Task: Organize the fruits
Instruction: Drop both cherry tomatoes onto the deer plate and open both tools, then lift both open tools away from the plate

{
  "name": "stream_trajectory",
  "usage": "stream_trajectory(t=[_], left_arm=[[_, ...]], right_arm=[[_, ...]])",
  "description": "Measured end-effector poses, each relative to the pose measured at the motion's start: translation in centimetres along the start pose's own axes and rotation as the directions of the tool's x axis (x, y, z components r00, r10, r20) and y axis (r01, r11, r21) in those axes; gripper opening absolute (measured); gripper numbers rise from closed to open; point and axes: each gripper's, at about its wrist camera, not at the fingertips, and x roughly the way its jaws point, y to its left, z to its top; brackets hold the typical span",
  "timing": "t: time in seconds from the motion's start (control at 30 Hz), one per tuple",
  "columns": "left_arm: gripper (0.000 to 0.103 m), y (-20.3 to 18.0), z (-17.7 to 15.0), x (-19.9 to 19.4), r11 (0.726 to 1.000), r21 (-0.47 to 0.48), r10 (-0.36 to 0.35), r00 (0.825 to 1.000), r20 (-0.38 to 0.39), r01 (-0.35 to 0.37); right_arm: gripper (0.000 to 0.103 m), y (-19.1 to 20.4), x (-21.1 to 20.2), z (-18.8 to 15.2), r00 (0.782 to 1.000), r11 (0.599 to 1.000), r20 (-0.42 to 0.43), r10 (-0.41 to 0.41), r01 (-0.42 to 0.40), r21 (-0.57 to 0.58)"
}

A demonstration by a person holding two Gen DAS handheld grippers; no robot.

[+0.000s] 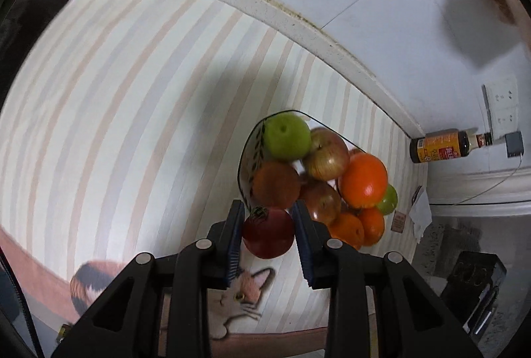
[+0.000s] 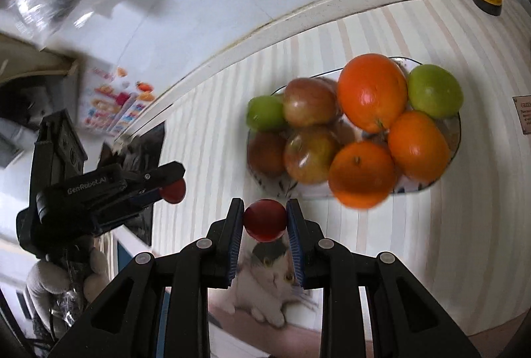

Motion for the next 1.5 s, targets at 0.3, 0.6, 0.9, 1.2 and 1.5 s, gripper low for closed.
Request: stream_trajectory(t=[0.3, 0.6, 0.9, 1.2, 1.5], left_arm=[[0.027, 1.0, 5.2, 5.6, 1.000, 0.008, -0.026, 0.992, -0.120, 0.027], [0.029, 1.0, 6.4, 8.2, 0.999, -0.016, -0.054, 0.977, -0.207, 0.052], [0.092, -0.9, 5.7, 6.0, 0.992, 0.120, 0.043, 0.989, -0.139, -0.026], [0.097, -3.0, 0.1, 1.1, 0.933, 0.265, 0.230, 0.970, 0.073, -0.242], [0.097, -7.6, -7.9, -3.2, 0.897, 0.268, 0.287, 0.924, 0.254, -0.353]], right_arm=[[0.028, 0.9, 5.3, 5.1, 0.999, 0.994, -0.016, -0.042, 0.043, 0.100], [0.036, 1.4, 8.7, 7.9, 0.991, 0.986, -0.073, -0.111, 0.119, 0.116], [0.080, 0.6, 5.0, 7.4, 0.982, 0.976, -0.020, -0.189, 0.191, 0.109], [0.097, 1.8, -1.2, 4.5, 0.849, 0.846, 0.113, -0.517, 0.526, -0.088], [0.098, 0.5, -7.7, 0.5, 0.829, 0.818, 0.199, -0.522, 0.553, -0.158]])
